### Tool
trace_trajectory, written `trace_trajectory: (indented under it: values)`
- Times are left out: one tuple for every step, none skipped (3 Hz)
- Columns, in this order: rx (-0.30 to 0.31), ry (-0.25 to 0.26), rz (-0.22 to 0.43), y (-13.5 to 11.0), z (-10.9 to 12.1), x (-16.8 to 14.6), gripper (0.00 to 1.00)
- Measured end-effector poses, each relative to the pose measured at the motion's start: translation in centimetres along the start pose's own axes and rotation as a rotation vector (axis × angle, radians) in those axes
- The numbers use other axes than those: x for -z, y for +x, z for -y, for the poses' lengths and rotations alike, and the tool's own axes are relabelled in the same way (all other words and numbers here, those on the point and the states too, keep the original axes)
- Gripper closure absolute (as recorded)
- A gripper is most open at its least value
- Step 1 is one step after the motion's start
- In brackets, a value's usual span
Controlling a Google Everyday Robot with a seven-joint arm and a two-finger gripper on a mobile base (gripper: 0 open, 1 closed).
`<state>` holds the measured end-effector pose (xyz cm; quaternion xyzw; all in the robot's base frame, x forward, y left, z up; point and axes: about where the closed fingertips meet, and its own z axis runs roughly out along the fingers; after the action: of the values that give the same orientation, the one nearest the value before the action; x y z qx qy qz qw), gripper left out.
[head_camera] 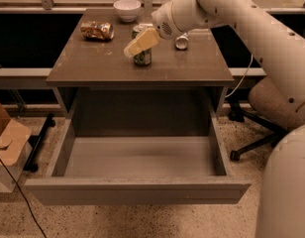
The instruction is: Place green can into top drawer
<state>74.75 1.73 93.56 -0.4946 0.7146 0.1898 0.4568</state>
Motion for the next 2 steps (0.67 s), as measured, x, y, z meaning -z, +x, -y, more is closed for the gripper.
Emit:
trace_trajectory:
  values:
    - [-0.016, -0.01, 0.01, 0.2, 1.1, -1.4, 0.0]
    - [-0.047, -0.032, 0.009, 1.1, 1.7, -3.1, 0.0]
